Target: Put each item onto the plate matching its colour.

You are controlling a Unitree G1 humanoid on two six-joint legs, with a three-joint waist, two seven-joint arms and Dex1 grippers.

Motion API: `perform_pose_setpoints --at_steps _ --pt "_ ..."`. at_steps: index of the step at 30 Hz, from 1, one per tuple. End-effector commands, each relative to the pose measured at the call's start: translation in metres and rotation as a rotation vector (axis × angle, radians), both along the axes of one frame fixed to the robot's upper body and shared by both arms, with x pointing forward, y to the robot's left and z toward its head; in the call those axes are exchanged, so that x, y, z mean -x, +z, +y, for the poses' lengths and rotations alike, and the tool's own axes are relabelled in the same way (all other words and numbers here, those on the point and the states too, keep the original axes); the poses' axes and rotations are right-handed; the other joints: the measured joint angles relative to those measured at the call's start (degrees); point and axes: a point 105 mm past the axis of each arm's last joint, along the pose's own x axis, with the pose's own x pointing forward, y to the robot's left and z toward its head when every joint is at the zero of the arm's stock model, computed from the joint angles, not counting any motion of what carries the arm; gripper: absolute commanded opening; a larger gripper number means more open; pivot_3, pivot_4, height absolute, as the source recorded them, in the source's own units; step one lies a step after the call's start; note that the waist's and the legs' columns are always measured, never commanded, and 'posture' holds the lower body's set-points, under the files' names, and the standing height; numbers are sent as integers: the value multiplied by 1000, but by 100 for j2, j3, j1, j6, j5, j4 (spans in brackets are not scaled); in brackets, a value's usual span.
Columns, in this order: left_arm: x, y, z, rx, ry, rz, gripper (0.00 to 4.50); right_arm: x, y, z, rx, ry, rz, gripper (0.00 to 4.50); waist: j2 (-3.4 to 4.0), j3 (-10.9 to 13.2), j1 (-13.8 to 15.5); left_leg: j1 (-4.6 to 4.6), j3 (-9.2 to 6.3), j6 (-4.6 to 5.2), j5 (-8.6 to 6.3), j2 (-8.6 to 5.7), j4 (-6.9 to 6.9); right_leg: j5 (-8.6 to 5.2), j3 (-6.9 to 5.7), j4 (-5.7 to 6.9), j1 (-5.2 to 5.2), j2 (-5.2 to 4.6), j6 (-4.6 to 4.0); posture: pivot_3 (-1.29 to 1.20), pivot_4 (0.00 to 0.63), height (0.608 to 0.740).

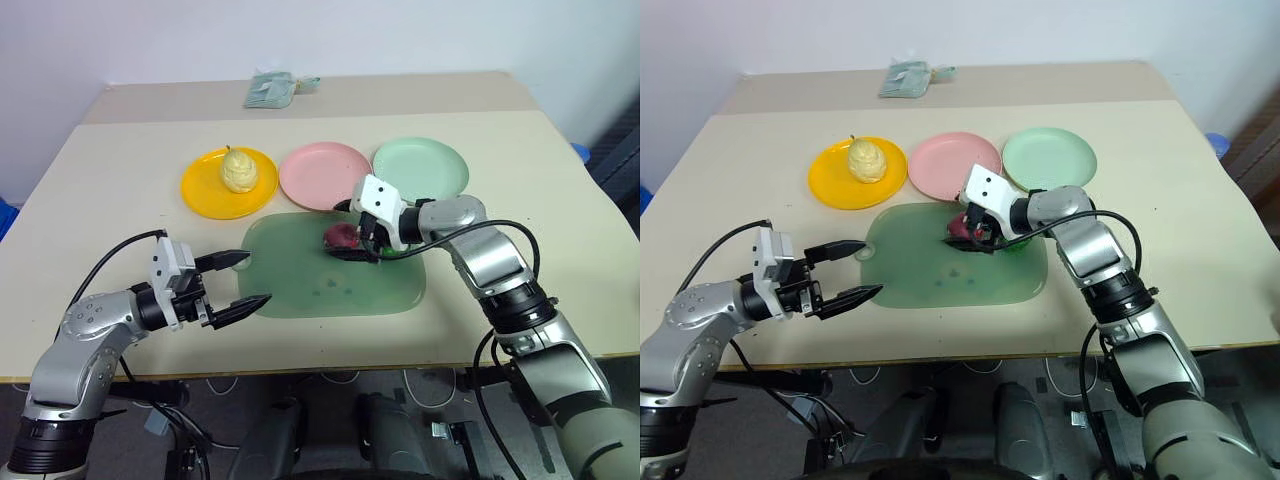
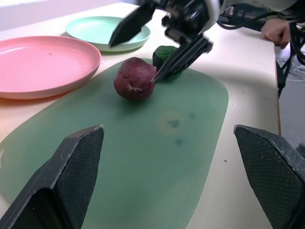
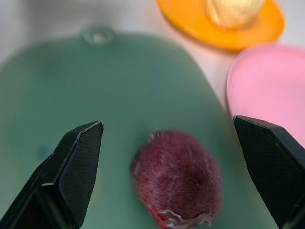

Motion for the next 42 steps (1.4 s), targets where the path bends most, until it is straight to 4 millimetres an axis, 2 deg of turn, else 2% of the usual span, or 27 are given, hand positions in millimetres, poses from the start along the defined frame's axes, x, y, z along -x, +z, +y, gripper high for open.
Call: perform_pose_setpoints --at_steps 1,10,12,16,17,19,21,24,26,28,32,35,40,42 --pt "4 7 -6 2 -26 -31 4500 -6 9 5 46 29 -74 4439 0 0 0 0 0 0 0 0 0 0 0 0 0 0 0 0 150 740" --pt "8 5 -6 -3 -14 -29 4500 -6 3 10 83 59 -67 4439 0 0 0 0 0 0 0 0 0 5 0 1 0 4 9 0 150 740" --pt "9 5 -6 -2 -12 -29 4500 -7 1 11 85 61 -67 3936 0 0 1 0 0 -1 0 0 0 5 0 0 0 4 9 0 150 740" --pt "10 3 -5 -5 -6 -27 4500 -7 1 12 84 67 -68 2215 0 0 1 0 0 -1 0 0 0 5 0 1 0 8 9 0 150 740" --pt "10 3 -5 -5 -5 -27 4500 -6 1 12 83 69 -69 2063 0 0 1 0 0 -1 0 0 0 5 0 0 0 8 9 0 150 740" --pt "10 3 -5 -4 -1 -27 4500 -6 3 13 76 73 -76 2042 0 0 -1 0 0 -1 0 0 0 5 0 0 0 9 8 0 150 740" --pt "10 3 -5 -1 3 -26 4500 -6 13 17 30 81 -92 2041 0 0 -1 0 0 -1 0 0 0 5 0 0 -1 9 8 0 150 740" --pt "9 2 -5 7 7 -26 4500 -11 52 32 -155 82 -111 2041 2 1 -27 0 0 -1 0 1 -1 6 1 1 -2 11 8 0 150 740" --pt "8 2 -7 15 8 -27 4500 -32 83 34 -230 15 -195 2041 5 3 -35 0 1 -3 1 4 -2 8 1 1 -5 15 5 0 150 740" --pt "7 2 -8 22 9 -30 4500 -48 99 34 -252 -37 -255 2041 6 4 -31 0 3 -8 3 6 -3 12 1 2 -7 19 0 0 150 740" --pt "5 3 -12 35 11 -35 4500 -74 108 37 -295 -119 -280 2041 0 0 -11 5 0 -10 3 7 -13 13 0 -2 -4 21 -1 0 150 740" --pt "4 6 -14 54 23 -45 4500 -88 99 41 -296 -195 -263 2041 3 1 -42 6 2 -12 4 7 -19 14 1 -1 -5 22 -3 0 150 740" --pt "7 10 -12 61 42 -54 4500 -94 80 45 -258 -255 -248 4373 4 2 -56 5 5 -29 16 15 -44 18 11 3 -26 27 -16 0 150 740" --pt "8 10 -11 61 47 -55 4500 -95 78 46 -255 -260 -246 4448 4 2 -59 5 7 -37 21 22 -56 17 13 5 -34 32 -24 0 150 740"
